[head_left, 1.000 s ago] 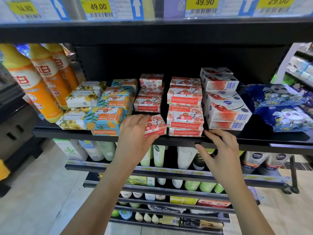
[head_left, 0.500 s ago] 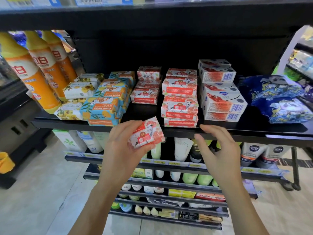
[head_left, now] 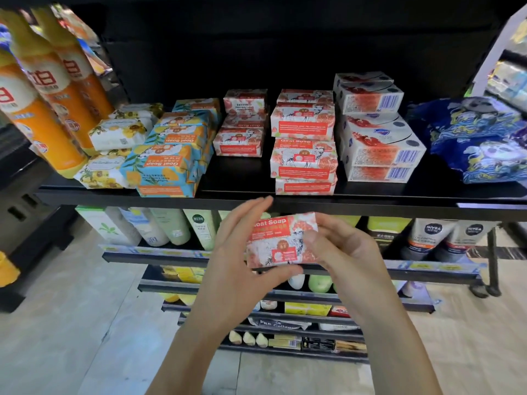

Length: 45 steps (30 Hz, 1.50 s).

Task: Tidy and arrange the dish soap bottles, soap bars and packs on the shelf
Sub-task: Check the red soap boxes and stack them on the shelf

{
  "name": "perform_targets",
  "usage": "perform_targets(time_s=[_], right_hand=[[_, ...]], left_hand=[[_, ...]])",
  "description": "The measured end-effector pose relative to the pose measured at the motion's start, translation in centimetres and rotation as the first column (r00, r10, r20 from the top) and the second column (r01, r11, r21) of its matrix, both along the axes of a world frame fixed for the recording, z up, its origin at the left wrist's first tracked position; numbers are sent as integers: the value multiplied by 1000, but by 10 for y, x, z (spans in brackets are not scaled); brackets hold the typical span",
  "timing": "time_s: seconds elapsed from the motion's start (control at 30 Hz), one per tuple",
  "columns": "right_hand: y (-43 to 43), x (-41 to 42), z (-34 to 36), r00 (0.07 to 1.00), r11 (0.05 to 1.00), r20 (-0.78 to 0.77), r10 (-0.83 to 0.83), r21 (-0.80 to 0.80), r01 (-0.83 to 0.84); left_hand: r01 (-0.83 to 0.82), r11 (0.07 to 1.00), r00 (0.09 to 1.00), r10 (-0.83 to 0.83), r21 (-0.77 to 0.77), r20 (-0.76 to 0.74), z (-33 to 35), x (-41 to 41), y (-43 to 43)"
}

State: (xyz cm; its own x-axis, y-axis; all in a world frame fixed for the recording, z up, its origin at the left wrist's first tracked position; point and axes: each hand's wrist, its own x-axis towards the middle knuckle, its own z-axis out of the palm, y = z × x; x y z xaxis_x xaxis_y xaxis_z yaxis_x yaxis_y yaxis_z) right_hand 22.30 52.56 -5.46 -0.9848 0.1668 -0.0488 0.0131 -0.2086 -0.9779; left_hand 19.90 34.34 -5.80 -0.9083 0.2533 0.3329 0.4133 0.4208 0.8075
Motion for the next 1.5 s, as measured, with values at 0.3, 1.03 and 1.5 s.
perform_targets(time_s=[0.3, 1.03, 1.5], right_hand=[[4, 1, -5, 999, 995, 1, -39, -94, 39], [3, 10, -15, 982, 999, -183, 43, 37, -37], [4, 16, -13, 983, 991, -149, 110, 88, -98]], left_hand=[[-143, 834, 882, -137, 533, 450, -7, 0, 0], [-80, 829, 828, -254, 554, 500, -3, 7, -10], [-159, 757, 795, -282, 633, 537, -2, 12, -8]])
